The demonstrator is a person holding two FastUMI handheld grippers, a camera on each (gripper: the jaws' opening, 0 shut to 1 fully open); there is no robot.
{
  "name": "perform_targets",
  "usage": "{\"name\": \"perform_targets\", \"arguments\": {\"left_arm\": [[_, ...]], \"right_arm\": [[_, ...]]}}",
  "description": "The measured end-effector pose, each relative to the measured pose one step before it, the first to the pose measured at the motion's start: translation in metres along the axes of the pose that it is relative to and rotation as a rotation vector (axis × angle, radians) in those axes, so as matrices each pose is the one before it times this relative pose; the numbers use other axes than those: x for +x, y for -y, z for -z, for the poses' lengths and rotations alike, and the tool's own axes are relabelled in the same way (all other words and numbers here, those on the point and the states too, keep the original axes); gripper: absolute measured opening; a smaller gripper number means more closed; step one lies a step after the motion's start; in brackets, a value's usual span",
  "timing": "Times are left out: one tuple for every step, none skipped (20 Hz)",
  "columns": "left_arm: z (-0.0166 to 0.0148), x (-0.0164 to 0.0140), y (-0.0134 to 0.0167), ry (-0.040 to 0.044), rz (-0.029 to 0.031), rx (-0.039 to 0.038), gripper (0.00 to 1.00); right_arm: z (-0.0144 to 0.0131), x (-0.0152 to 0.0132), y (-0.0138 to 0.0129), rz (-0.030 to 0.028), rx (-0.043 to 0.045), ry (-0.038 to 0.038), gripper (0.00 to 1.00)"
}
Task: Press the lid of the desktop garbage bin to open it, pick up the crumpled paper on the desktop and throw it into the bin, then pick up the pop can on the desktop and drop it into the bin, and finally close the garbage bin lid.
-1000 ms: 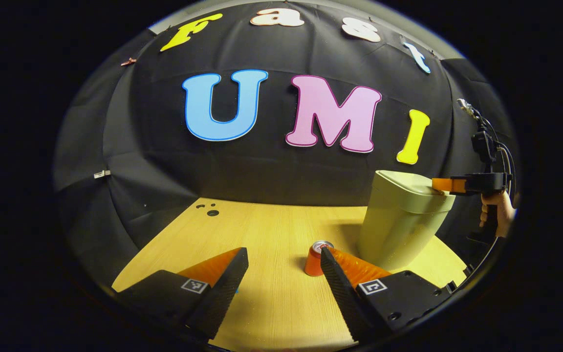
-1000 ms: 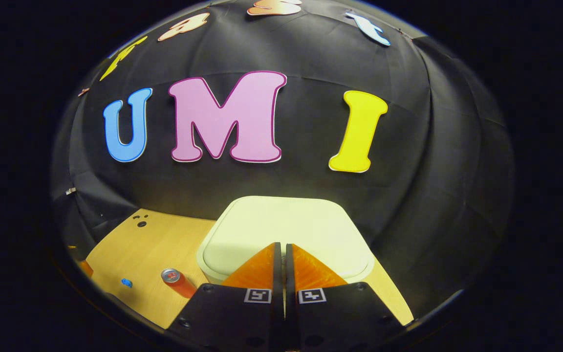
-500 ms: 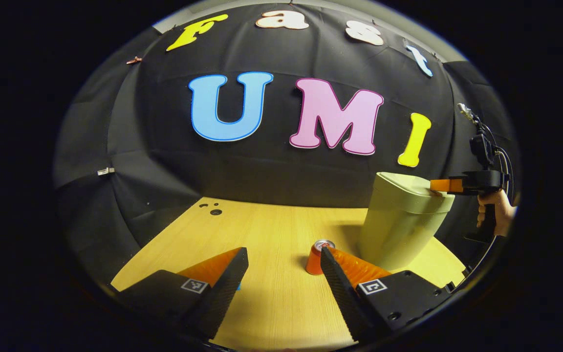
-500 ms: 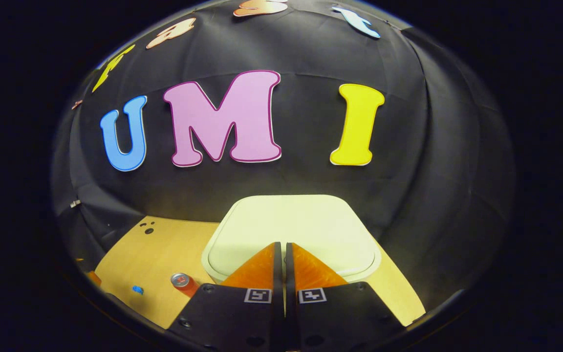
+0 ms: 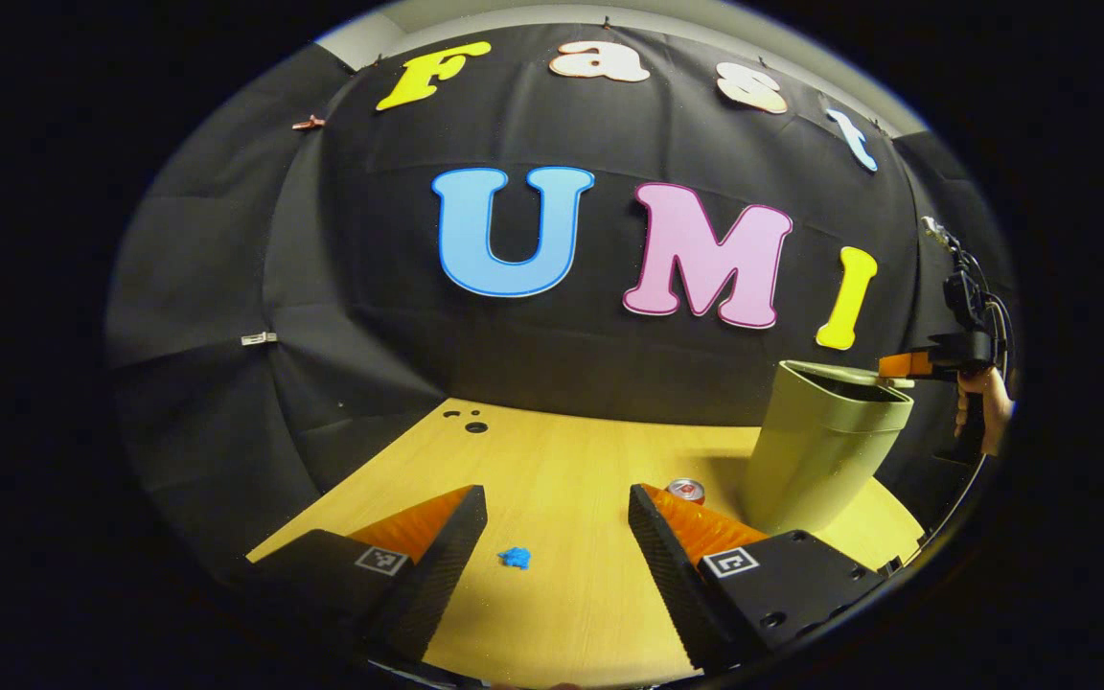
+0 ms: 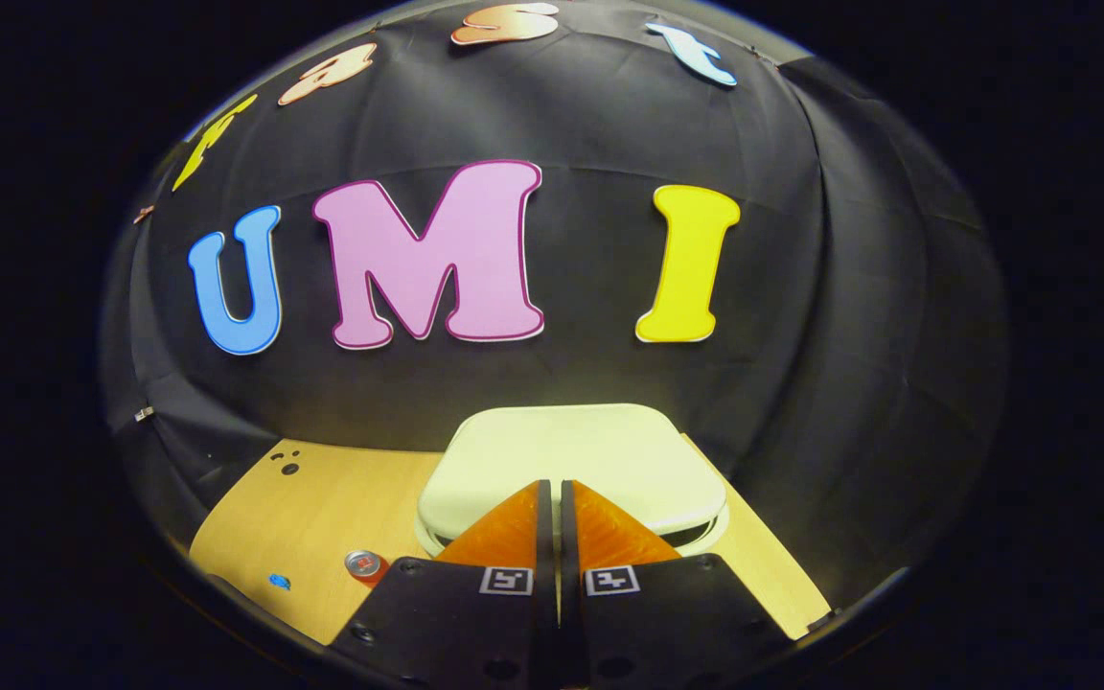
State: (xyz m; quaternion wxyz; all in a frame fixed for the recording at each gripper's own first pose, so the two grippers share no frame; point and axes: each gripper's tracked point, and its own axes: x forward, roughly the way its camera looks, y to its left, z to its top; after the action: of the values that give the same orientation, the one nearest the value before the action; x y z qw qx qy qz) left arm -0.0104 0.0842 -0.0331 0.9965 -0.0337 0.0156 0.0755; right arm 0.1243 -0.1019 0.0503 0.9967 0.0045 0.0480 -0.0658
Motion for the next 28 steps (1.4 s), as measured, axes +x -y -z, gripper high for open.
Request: {"name": "perform_targets", "arguments": {"left_arm": [[-0.00019, -0.00331, -0.00636, 0.00594, -0.00436, 0.00377, 0.96], [0.00063, -0.00304, -0.00681, 0.00421, -0.00536, 0.00664, 0.96], [0.00161, -0.00277, -0.00638, 0.00301, -0.00161, 0.00753, 0.95], [0.00306, -0.00203, -0.00534, -0.00018, 0.00158, 0.00518, 0.95], [0.00317, -0.00206, -0.00499, -0.00262, 0.00513, 0.00026, 0.95], [0.0047, -0.0028, -0.00508, 0.00004, 0.0031, -0.00337, 0.95], [0.00372, -0.00096, -0.00501, -0.00415, 0.00148, -0.00351, 0.95], [0.00372, 0.00003, -0.00459, -0.00919, 0.00011, -0.00121, 0.95], [0.00324, -0.00115, -0.004, -0.00783, 0.00031, -0.00391, 0.95], [0.00292, -0.00143, -0.00284, -0.0063, 0.00172, -0.00607, 0.95], [0.00121, -0.00159, -0.00322, -0.00509, -0.00009, -0.00734, 0.96], [0.00232, -0.00067, -0.00258, -0.00632, -0.00006, -0.00665, 0.95], [0.00209, -0.00035, -0.00163, -0.00686, 0.00099, -0.00594, 0.95], [0.00474, -0.00024, -0.002, -0.01116, 0.00122, -0.00514, 0.95], [0.00273, 0.00055, -0.00143, -0.01013, 0.00038, -0.00528, 0.95], [0.00192, 0.00014, -0.00119, -0.005, 0.00198, -0.00386, 0.95], [0.00183, 0.00165, -0.00082, -0.00586, 0.00242, 0.00078, 0.96], [0.00431, 0.00367, 0.00013, -0.00915, 0.00125, 0.00525, 0.95], [0.00244, 0.00313, -0.00094, -0.00586, -0.00267, 0.007, 0.95], [0.00278, 0.00338, -0.00125, -0.00745, -0.00453, 0.00509, 0.96], [0.00288, 0.00383, -0.00124, -0.00955, -0.00452, -0.00097, 0.96], [0.00585, 0.00438, -0.00034, -0.01593, -0.00277, -0.00739, 0.96], [0.00534, 0.0043, 0.00029, -0.01892, -0.00349, -0.00772, 0.96], [0.00649, 0.006, 0.00129, -0.01944, -0.00618, -0.00012, 0.96], [0.00444, 0.00668, 0.00136, -0.0164, -0.00547, 0.01145, 0.96], [0.00554, 0.00689, 0.00067, -0.01734, -0.00586, 0.01808, 0.96], [0.00461, 0.00905, 0.00125, -0.01782, -0.00467, 0.01956, 0.96], [0.00408, 0.00919, 0.00361, -0.01426, 0.00409, 0.01571, 0.96]], "right_arm": [[-0.00363, -0.00682, -0.00317, -0.00185, -0.00628, 0.01268, 0.05], [-0.00116, -0.00577, -0.00449, -0.00188, -0.00622, 0.00951, 0.05], [0.00016, -0.00597, -0.00358, -0.00367, -0.00913, 0.00326, 0.05], [0.00126, -0.00696, -0.00439, -0.00421, -0.01144, 0.00596, 0.05], [0.00105, -0.00626, -0.00376, -0.00271, -0.01279, 0.0065, 0.05], [0.00122, -0.00691, -0.00333, -0.00226, -0.01456, 0.01001, 0.05], [0.00153, -0.00638, -0.00311, -0.00098, -0.01045, 0.00665, 0.05], [0.00293, -0.00718, -0.00572, -0.01058, -0.00637, 0.00245, 0.05], [0.00253, -0.00709, -0.00498, -0.00896, -0.00523, 0.00078, 0.05], [0.003, -0.00731, -0.00458, -0.00833, -0.00469, 0.00011, 0.05], [0.00168, -0.00674, -0.00282, -0.00084, -0.00621, 0.00329, 0.1], [0.0004, -0.00681, -0.00286, -0.00698, -0.00155, 0.0048, 0.06], [0.00179, -0.00674, -0.0043, -0.00608, 0.00256, 0.00096, 0.05], [0.00329, -0.0061, -0.00263, -0.00488, 0.0018, -0.00644, 0.05], [0.00352, -0.00541, -0.00305, -0.00486, 0.00381, -0.00807, 0.05], [0.00282, -0.00593, -0.00421, -0.01079, 0.00568, -0.00453, 0.05], [0.00329, -0.00601, -0.00406, -0.00694, 0.00726, -0.00481, 0.05], [0.0059, -0.0015, -0.00229, -0.00741, 0.00554, -0.01006, 0.1], [0.00773, -0.00186, -0.0023, -0.00719, 0.00073, -0.01613, 0.05], [0.00854, -0.00137, -0.00216, -0.00664, -0.00168, -0.01677, 0.05], [0.00791, 0.00047, -0.00195, -0.00602, -0.00217, -0.01765, 0.05], [0.00974, 0.00057, -0.00278, -0.01018, 0.00379, -0.01829, 0.05], [0.00818, 0.00157, -0.00239, -0.00741, 0.00781, -0.01582, 0.1], [0.0103, 0.00061, -0.00357, -0.0157, 0.00389, -0.01885, 0.06], [0.00978, 0.00097, -0.00065, -0.00199, -0.00554, -0.02108, 0.12], [0.01348, 0.0037, -0.00037, -0.01487, -0.00094, -0.02877, 0.15], [0.01253, 0.00266, -0.0005, -0.01033, 0.00095, -0.02981, 0.23], [0.01068, 0.00099, 0.00038, -0.01038, 0.00737, -0.02911, 0.27]]}}
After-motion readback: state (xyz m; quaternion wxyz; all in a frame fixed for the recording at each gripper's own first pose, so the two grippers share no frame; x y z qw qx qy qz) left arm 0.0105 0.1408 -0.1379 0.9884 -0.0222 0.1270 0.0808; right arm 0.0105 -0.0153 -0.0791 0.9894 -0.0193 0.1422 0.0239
